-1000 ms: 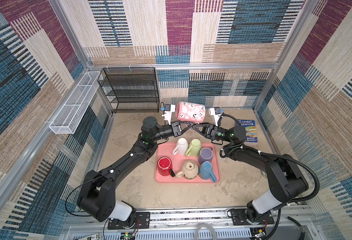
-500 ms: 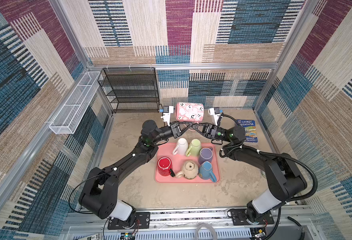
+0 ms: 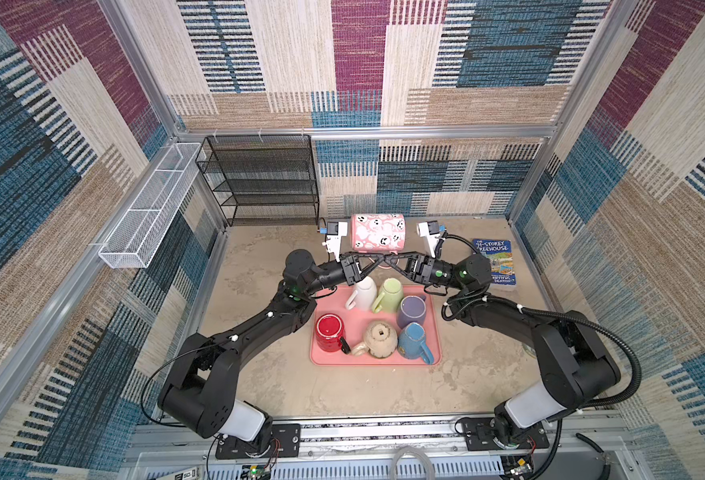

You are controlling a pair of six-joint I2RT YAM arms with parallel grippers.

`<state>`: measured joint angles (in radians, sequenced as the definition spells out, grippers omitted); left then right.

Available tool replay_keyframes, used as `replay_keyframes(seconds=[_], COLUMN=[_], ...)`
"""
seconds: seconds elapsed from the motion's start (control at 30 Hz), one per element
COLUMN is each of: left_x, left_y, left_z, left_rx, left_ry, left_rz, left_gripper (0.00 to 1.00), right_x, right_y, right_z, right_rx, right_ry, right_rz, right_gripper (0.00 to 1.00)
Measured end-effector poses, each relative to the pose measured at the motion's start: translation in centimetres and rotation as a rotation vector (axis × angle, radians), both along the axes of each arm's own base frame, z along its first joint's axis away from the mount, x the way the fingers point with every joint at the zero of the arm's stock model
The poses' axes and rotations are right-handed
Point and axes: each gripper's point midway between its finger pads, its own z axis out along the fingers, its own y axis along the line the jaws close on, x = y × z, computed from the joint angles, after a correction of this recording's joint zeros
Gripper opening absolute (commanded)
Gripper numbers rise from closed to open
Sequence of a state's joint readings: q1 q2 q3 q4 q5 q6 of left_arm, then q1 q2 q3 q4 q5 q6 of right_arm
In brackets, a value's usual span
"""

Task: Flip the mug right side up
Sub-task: 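Grasp the pink mug's handle with the right gripper while the left holds it, then carry the pink mug with the right gripper beside the book while the left withdraws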

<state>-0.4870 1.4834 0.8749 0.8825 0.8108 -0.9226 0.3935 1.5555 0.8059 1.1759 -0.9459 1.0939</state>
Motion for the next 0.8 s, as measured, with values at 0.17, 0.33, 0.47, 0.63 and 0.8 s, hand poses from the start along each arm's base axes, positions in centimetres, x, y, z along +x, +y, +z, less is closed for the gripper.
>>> replay_keyframes(seconds=[0.17,0.33,0.47,0.63,0.8], left_x=[-0.9,-1.2,-2.0,-3.0,-3.5], left_y=[-0.1,0.1,0.5,1.8,3.1], left_z=[-1.0,-1.3,-1.4,-1.3,-1.6], left_rx=[0.019,0.025,0.04,0.079,0.139], left_ry=[0.011,0.011,-0.002,-0.022,-0.016], left_rz=[-0.034,-0.032,-0.025,0.037,0.103], left_gripper=[0.35,0.49,0.67,0.73,0.85], right_x=[0.0,0.0,0.0,0.1,0.6], right_y=[-0.3,-0.4,-0.6,-0.9,-1.8], right_z=[-0.2,-0.8,-0.5,-0.6,-1.5], right_rx=[0.001,-0.013,-0.026,-0.059,-0.107], right_ry=[-0.008,0.009,-0.003,-0.006,0.022], right_rz=[-0.034,-0.046,-0.067,-0.1,-0.152], right_gripper=[0.0,0.0,0.0,0.0,0.0])
